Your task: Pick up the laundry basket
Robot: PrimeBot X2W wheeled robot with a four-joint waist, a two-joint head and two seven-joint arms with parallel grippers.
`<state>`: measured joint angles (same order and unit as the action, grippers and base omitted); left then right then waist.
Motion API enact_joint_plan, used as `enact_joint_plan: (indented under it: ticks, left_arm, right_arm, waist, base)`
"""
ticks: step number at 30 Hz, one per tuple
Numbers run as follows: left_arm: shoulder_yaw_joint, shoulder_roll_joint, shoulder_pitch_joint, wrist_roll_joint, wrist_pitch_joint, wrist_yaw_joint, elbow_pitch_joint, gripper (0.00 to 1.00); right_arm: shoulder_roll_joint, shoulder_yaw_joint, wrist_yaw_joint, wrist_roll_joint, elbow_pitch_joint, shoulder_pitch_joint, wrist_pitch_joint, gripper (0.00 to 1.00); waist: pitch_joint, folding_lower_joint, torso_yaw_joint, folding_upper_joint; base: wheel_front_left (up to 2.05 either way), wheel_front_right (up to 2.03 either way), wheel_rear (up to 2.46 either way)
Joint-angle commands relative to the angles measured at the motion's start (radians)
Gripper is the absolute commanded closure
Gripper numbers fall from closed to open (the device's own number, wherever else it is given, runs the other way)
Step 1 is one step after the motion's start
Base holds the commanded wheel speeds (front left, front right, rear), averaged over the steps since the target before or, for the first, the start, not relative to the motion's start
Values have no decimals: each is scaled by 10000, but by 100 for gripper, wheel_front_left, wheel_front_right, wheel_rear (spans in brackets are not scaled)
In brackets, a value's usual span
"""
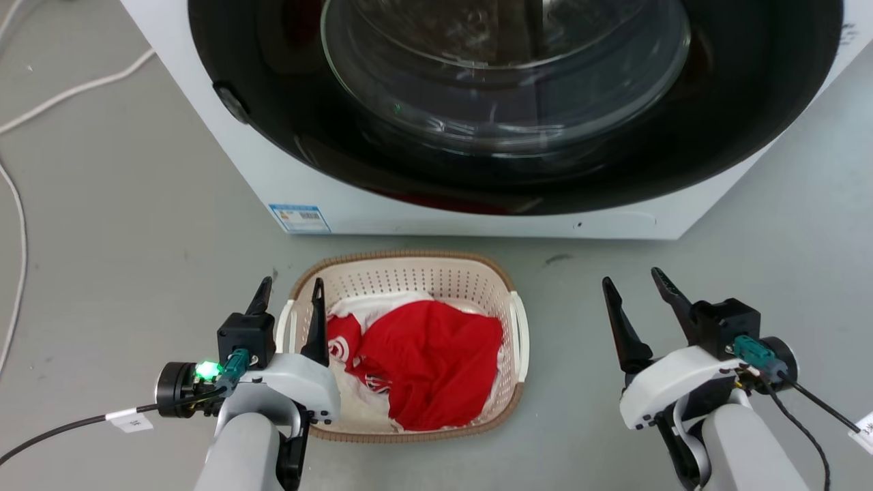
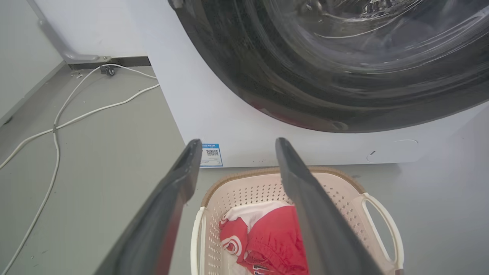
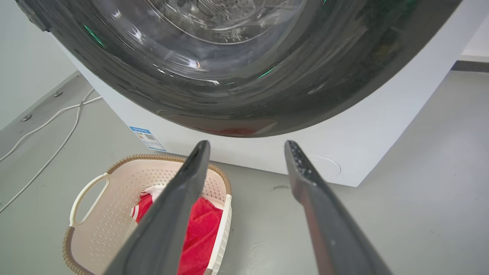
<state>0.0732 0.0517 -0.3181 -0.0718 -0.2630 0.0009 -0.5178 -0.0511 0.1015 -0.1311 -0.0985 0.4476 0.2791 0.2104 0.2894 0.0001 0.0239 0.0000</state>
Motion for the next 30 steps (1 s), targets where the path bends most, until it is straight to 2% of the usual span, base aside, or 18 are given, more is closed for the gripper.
enact_joint_plan:
  ticks: [1, 9, 18, 30]
  left_arm:
    - [-47, 13, -170, 3, -26, 41, -80, 0]
    - [-375, 5, -403, -178, -28, 67, -826, 0]
    - [-785, 288, -1181, -313, -28, -179, -2407, 0]
    - [-1144, 1281, -2624, -689, -14, -683, -5283, 0]
  right_arm:
    - [14, 84, 7, -146, 158, 195, 74, 0]
    - [14, 949, 7, -911, 1394, 945, 297, 0]
    - [13, 2402, 7, -1945, 2933, 2240, 176, 0]
    - [11, 4747, 7, -3926, 4655, 4108, -761, 0]
  waist:
    - [367, -1, -67, 0]
    - [1323, -1, -203, 0]
    - [2227, -1, -306, 0]
    - [3006, -1, -702, 0]
  base:
    - [0, 0, 0]
    - [0, 0, 0]
    - [0, 0, 0]
    - [0, 0, 0]
